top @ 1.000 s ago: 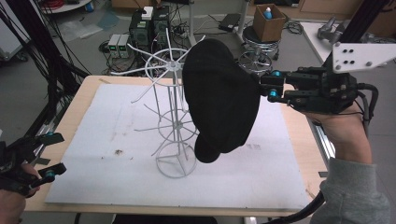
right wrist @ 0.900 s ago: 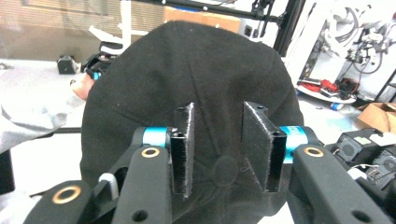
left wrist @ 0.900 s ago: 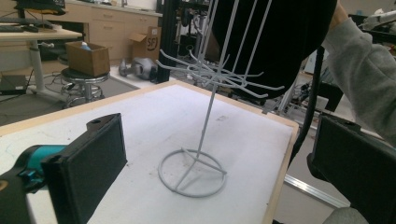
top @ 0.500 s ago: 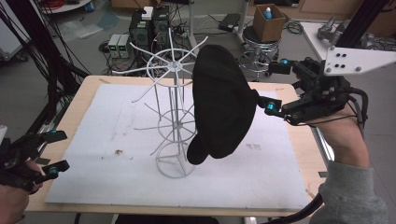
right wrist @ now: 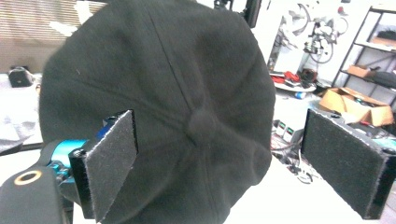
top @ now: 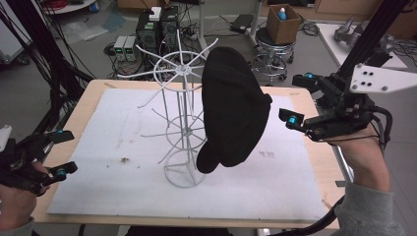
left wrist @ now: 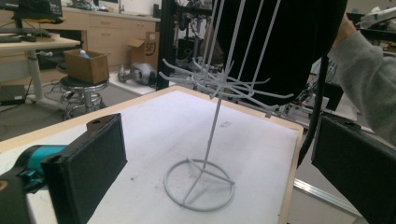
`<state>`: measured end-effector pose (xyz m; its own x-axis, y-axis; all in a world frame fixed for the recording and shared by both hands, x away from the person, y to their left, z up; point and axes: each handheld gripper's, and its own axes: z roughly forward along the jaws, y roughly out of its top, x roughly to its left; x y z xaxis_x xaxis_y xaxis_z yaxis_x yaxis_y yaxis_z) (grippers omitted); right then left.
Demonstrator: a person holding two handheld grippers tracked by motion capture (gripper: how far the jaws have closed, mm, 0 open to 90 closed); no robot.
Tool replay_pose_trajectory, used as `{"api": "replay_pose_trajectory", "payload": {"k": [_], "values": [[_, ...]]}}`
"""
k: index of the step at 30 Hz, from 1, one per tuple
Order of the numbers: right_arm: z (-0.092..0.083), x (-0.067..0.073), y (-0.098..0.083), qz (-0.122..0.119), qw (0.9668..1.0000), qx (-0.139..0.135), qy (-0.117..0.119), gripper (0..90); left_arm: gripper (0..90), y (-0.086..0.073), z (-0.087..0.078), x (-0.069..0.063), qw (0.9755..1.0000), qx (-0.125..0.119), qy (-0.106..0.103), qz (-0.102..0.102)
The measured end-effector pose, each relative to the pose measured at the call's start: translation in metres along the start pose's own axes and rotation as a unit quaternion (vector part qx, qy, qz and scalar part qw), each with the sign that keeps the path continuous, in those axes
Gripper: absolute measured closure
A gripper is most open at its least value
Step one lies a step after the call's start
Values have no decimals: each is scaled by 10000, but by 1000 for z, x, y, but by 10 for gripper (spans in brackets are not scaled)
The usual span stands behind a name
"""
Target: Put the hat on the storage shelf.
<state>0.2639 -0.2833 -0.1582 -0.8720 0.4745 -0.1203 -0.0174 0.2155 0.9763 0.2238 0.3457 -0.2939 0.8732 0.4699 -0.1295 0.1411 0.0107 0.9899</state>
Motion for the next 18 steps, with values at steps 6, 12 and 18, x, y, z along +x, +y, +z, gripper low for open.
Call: {"api": "replay_pose_trajectory", "payload": {"k": [6, 12, 18], "values": [[-4, 0, -17, 142, 9998, -105, -121, 103, 33, 3, 3, 4, 10000, -37, 4, 49], [-2, -2, -39, 224, 9990, -134, -353, 103, 33, 1, 8, 11, 9999, 12, 92, 100], [-1, 2, -54, 325, 9978, -119, -568, 103, 33, 2, 11, 15, 9997, 82, 189, 106]]}}
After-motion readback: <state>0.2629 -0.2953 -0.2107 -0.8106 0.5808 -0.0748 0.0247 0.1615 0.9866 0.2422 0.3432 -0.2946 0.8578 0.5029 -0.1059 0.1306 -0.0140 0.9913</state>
